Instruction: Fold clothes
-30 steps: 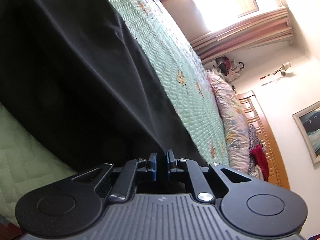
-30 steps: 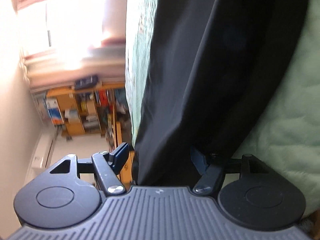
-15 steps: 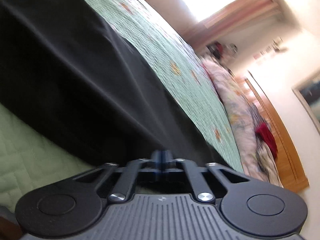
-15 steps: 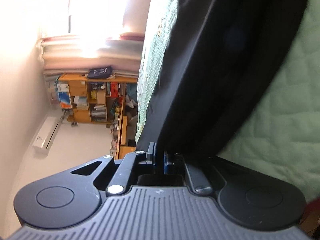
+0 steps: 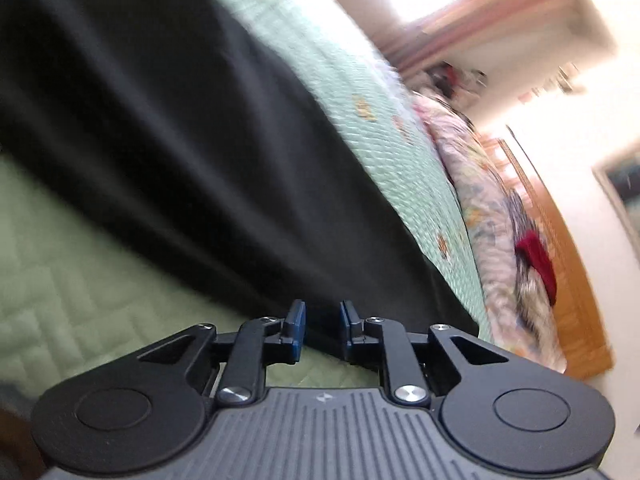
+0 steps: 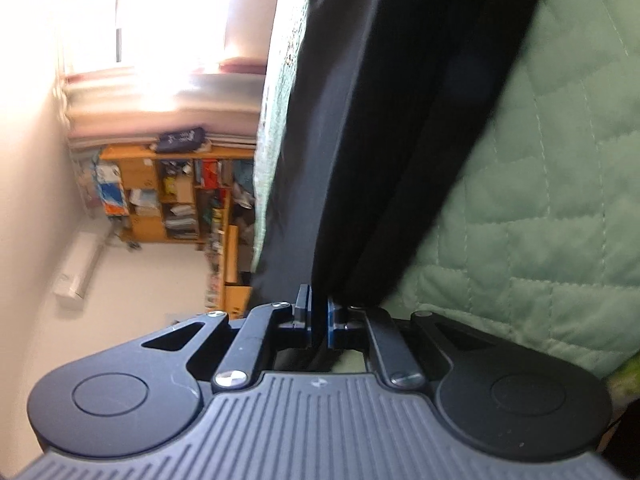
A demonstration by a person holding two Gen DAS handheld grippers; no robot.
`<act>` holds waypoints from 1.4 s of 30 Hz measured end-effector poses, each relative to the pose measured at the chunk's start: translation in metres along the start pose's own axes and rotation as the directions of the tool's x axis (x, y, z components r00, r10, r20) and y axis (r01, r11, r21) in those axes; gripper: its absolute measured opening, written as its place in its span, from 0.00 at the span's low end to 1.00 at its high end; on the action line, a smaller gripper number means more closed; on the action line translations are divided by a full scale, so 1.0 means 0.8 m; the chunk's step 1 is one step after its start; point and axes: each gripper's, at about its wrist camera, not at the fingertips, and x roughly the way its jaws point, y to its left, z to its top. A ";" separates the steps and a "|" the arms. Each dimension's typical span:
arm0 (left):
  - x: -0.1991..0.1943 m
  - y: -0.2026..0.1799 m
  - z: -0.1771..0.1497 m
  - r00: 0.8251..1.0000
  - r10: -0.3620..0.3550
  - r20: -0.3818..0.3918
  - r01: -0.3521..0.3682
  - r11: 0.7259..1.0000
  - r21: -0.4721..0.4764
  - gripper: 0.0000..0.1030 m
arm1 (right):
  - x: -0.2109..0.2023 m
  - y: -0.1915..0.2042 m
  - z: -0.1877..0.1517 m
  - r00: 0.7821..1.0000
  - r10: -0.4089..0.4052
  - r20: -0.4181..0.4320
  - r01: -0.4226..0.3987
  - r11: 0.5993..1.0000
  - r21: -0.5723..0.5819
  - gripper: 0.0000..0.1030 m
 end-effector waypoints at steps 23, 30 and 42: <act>0.035 0.039 0.004 0.991 -0.033 0.128 0.065 0.965 -0.252 0.64 | 0.036 0.026 0.005 0.989 0.150 0.005 -0.148 0.975 0.163 0.08; 0.019 0.019 0.010 0.983 0.072 0.169 -0.069 0.997 -0.023 0.10 | 0.031 0.016 0.007 0.993 0.120 0.014 -0.121 0.981 0.149 0.08; -0.019 -0.012 0.005 0.977 0.084 0.195 -0.127 0.967 0.221 0.07 | 0.012 0.004 0.007 0.999 0.050 -0.014 -0.049 0.996 0.078 0.08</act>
